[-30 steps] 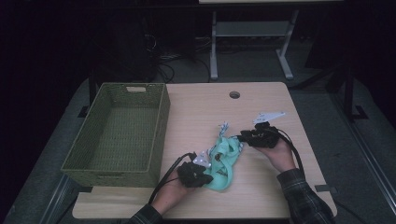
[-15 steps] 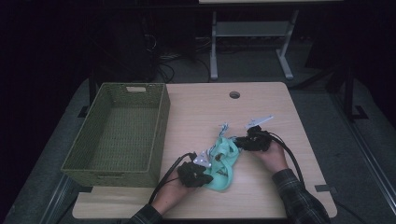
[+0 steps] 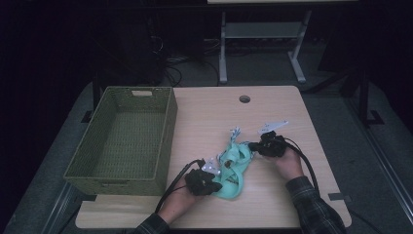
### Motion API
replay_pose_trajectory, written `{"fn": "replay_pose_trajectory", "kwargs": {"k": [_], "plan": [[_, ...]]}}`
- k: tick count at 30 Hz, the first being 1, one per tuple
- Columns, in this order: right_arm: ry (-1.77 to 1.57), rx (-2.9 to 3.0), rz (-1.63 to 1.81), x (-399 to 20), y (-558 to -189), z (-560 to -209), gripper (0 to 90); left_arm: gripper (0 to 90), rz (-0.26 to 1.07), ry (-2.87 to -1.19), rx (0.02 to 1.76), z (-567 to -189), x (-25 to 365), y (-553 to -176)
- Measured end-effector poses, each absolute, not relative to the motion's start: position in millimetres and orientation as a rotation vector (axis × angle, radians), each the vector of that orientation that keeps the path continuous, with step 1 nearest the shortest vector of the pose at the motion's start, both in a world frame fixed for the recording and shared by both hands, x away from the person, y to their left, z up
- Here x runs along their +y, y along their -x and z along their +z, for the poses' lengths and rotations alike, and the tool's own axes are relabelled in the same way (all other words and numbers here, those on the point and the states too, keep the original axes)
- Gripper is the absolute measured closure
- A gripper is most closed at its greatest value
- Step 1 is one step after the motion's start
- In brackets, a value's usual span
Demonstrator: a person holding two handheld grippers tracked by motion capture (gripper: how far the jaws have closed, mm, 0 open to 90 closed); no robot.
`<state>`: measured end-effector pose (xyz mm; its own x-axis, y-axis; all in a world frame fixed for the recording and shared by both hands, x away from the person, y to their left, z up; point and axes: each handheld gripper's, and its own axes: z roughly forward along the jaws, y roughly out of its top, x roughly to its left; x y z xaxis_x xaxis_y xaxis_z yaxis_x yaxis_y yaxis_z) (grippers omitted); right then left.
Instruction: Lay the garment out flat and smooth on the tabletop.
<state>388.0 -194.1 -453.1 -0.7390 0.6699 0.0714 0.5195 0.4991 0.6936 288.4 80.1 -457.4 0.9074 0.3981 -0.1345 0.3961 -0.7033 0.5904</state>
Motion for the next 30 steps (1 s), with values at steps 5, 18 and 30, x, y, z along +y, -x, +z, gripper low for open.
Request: {"fn": "replay_pose_trajectory", "kwargs": {"k": [5, 18, 30], "plan": [[-1.075, 2.482, 1.042, -210.7, -390.2, -451.3, 88.7, 89.0, 0.005, -2.426, 0.566, -457.5, 80.2, -288.4], [-1.195, 2.437, 0.968, -237.3, -401.7, -465.8, 88.9, 89.1, 0.003, -2.425, 0.571, -457.4, 80.6, -288.6], [-1.196, 2.414, 1.081, -241.0, -391.1, -452.7, 70.6, 74.6, 0.010, -2.327, 0.597, -441.1, 83.5, -287.2]]}}
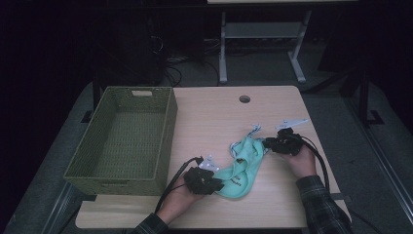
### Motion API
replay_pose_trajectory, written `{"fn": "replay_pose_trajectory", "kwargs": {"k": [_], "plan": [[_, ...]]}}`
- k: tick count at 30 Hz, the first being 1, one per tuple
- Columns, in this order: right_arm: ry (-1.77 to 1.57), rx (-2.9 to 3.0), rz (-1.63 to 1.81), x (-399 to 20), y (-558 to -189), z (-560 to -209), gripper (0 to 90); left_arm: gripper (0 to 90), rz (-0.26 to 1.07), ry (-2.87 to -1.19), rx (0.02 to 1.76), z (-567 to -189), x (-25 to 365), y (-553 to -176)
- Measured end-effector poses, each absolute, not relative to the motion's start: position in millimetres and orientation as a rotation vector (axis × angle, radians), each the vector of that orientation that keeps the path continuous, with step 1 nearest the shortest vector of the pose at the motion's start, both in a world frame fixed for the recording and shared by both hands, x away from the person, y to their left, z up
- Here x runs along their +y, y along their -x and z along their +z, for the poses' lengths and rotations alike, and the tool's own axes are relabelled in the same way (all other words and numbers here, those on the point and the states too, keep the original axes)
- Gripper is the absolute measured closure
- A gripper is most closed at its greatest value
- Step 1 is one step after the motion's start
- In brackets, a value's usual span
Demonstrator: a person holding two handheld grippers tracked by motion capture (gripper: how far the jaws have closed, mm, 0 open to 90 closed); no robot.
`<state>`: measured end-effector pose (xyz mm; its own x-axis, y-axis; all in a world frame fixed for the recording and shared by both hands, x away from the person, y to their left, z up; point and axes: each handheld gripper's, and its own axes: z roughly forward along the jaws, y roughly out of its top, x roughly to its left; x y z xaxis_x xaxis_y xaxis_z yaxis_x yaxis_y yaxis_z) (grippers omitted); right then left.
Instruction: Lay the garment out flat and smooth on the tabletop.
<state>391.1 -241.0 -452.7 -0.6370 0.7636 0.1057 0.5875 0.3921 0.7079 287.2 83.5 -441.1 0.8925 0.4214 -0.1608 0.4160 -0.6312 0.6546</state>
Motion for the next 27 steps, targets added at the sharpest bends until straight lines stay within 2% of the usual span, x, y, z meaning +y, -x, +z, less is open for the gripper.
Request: {"fn": "replay_pose_trajectory", "kwargs": {"k": [5, 14, 27], "plan": [[-1.192, 2.419, 1.120, -243.6, -377.2, -446.0, 68.7, 67.8, 0.032, -2.280, 0.616, -429.6, 86.8, -293.7], [-1.120, 2.463, 1.143, -235.4, -351.9, -443.5, 71.3, 66.5, 0.042, -2.266, 0.641, -427.3, 83.3, -312.4], [-1.040, 2.569, 1.206, -219.6, -311.0, -449.2, 72.7, 51.7, 0.015, -2.277, 0.634, -436.5, 49.5, -333.6]]}}
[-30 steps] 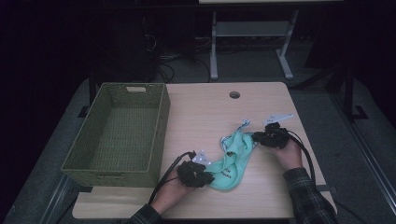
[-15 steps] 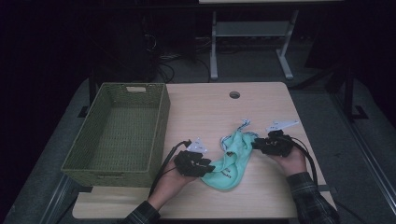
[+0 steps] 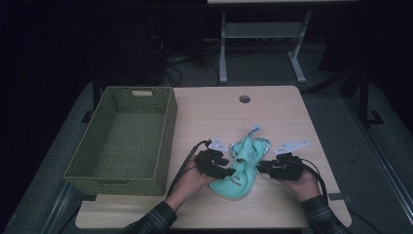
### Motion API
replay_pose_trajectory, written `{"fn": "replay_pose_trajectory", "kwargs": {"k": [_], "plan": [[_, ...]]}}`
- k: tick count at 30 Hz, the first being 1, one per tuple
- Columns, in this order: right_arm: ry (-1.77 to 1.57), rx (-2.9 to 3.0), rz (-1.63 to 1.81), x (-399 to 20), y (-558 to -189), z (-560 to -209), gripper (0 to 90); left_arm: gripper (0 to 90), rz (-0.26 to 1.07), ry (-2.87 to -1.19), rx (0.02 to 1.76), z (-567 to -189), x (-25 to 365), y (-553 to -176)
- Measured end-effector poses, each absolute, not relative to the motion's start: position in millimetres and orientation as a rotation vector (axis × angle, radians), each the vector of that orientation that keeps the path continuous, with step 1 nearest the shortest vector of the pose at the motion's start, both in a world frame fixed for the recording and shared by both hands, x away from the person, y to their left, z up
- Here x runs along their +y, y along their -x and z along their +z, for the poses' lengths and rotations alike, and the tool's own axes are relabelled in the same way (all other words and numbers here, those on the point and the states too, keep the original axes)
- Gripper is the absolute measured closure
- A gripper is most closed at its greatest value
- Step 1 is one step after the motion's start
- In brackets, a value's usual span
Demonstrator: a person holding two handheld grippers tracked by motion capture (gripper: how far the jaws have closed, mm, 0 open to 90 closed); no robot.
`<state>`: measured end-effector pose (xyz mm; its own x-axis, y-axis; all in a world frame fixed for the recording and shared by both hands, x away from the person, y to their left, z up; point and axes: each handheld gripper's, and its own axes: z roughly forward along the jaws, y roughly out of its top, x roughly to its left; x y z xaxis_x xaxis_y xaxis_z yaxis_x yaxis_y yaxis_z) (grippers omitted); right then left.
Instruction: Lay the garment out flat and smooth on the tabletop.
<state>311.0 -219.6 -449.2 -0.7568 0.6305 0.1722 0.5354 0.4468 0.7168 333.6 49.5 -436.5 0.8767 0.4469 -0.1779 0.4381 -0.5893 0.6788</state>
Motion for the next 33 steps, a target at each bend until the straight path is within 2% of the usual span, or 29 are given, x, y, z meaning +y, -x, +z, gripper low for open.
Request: {"fn": "replay_pose_trajectory", "kwargs": {"k": [2, 6, 10, 14, 19, 20, 22, 27, 33], "plan": [[-1.043, 2.580, 1.200, -217.6, -308.4, -449.6, 74.4, 51.6, 0.012, -2.281, 0.635, -437.9, 47.1, -335.3], [-0.984, 2.608, 1.200, -210.4, -302.7, -453.2, 89.9, 51.6, 0.012, -2.288, 0.639, -442.8, 41.0, -338.6], [-0.988, 2.629, 1.196, -206.6, -303.8, -455.9, 90.0, 52.0, 0.019, -2.300, 0.623, -443.5, 40.4, -340.6], [-0.968, 2.643, 1.184, -201.1, -305.3, -461.0, 90.0, 57.3, 0.019, -2.303, 0.620, -445.2, 38.8, -342.0], [-0.966, 2.673, 1.139, -194.5, -307.1, -467.2, 90.0, 76.6, 0.033, -2.319, 0.608, -446.0, 34.5, -343.9], [-0.947, 2.677, 1.124, -194.6, -308.0, -469.3, 90.0, 76.6, 0.039, -2.314, 0.613, -445.9, 33.1, -343.8], [-0.968, 2.680, 1.135, -194.4, -308.0, -469.1, 90.0, 85.0, 0.056, -2.329, 0.604, -443.8, 32.1, -345.5], [-0.946, 2.684, 1.110, -194.5, -307.2, -468.1, 90.0, 85.8, 0.120, -2.338, 0.593, -437.0, 34.6, -347.2], [-0.942, 2.688, 1.075, -198.7, -305.6, -466.2, 90.0, 85.8, 0.246, -2.313, 0.653, -422.8, 55.9, -358.1]]}}
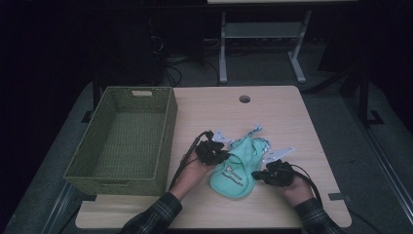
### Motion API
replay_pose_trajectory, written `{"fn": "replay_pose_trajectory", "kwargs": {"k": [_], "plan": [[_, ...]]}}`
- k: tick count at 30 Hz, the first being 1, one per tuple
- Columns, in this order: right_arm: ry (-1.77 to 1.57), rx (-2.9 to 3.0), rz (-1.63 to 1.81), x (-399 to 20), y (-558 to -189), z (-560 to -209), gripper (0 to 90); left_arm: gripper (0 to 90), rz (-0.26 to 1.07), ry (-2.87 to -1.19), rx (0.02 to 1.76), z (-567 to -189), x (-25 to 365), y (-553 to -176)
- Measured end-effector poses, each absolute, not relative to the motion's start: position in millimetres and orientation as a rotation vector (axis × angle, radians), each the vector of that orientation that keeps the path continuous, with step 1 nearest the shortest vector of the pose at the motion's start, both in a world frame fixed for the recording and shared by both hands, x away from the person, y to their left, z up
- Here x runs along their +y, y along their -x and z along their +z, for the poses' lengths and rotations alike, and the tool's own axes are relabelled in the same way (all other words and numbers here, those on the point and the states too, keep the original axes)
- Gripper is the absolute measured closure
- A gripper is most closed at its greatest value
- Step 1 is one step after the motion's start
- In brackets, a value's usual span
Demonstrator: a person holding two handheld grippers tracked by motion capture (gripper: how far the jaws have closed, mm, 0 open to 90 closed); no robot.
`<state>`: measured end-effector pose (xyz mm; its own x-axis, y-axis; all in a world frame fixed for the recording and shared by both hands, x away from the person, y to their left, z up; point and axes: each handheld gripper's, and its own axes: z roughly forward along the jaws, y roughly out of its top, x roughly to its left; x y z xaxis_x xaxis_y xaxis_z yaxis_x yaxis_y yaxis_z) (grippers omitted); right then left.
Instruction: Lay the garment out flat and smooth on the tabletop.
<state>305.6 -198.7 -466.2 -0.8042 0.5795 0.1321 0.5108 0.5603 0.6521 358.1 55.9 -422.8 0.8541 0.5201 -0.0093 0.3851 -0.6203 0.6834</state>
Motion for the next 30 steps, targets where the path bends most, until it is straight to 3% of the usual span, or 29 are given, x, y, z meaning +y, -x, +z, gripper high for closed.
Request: {"fn": "replay_pose_trajectory", "kwargs": {"k": [4, 8, 9, 14, 23, 30], "plan": [[-0.948, 2.685, 1.066, -204.4, -306.4, -465.9, 90.0, 85.8, 0.328, -2.330, 0.701, -420.2, 67.1, -361.6], [-0.965, 2.687, 1.060, -207.2, -307.2, -465.3, 90.0, 84.7, 0.321, -2.359, 0.729, -425.9, 69.6, -359.3], [-0.966, 2.683, 1.054, -208.1, -307.4, -465.2, 90.0, 82.7, 0.252, -2.381, 0.711, -430.5, 68.8, -355.4], [-0.965, 2.682, 1.048, -210.8, -308.0, -465.1, 90.0, 75.5, 0.151, -2.375, 0.668, -435.1, 68.0, -344.6], [-0.993, 2.673, 1.023, -221.9, -309.8, -464.0, 90.0, 73.0, -0.040, -2.333, 0.631, -445.6, 65.4, -320.7], [-1.005, 2.635, 1.031, -236.2, -308.8, -460.0, 90.0, 71.8, -0.003, -2.263, 0.643, -430.2, 73.4, -324.0]]}}
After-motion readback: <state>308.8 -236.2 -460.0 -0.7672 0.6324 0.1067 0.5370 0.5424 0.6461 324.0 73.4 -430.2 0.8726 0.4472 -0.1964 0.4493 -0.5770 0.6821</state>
